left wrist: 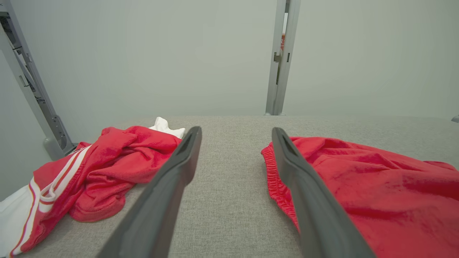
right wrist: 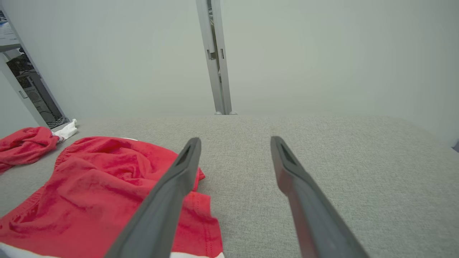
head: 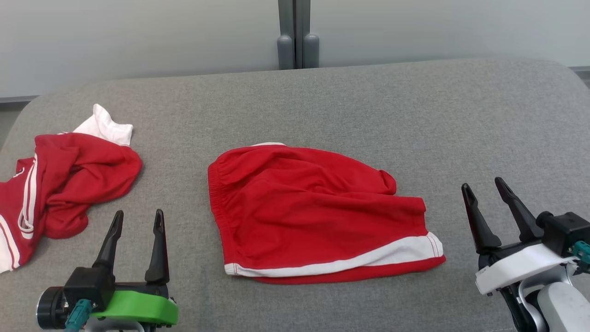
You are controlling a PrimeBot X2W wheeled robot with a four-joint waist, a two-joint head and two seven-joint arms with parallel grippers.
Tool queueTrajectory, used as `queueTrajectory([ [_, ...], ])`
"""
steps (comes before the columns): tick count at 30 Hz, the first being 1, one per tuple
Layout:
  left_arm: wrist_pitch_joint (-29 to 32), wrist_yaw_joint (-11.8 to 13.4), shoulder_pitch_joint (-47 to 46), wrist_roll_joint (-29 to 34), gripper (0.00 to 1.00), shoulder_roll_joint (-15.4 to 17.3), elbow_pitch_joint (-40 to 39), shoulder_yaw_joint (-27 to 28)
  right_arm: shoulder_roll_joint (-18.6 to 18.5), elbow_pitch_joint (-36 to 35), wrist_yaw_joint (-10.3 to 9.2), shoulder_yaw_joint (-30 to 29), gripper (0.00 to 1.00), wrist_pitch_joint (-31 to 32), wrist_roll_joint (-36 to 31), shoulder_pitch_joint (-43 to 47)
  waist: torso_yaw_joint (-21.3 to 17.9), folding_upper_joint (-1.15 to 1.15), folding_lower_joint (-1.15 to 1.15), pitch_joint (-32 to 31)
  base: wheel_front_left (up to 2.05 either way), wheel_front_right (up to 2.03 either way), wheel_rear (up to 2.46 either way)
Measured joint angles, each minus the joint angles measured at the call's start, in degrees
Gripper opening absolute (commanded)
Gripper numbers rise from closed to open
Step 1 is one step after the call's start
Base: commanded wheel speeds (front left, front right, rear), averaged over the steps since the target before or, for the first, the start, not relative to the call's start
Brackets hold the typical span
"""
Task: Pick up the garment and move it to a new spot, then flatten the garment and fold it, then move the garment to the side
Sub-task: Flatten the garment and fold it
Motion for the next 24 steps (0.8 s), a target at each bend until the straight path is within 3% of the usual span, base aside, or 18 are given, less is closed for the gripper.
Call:
queueTrajectory([
  [12,0.0,-0.1,2.8,0.2,1.0,1.5,0.0,1.4,4.8,-8.3,0.0,-4.5,1.0,0.0,-5.1,8.4,-0.1,0.0,0.0,-3.1,0.0,0.0,0.0],
  [24,0.0,-0.1,5.4,0.1,1.0,2.0,-0.1,2.5,7.3,-10.3,0.0,-7.3,1.0,-0.1,-6.2,13.5,-0.6,0.0,0.0,-5.0,0.0,0.0,0.0],
])
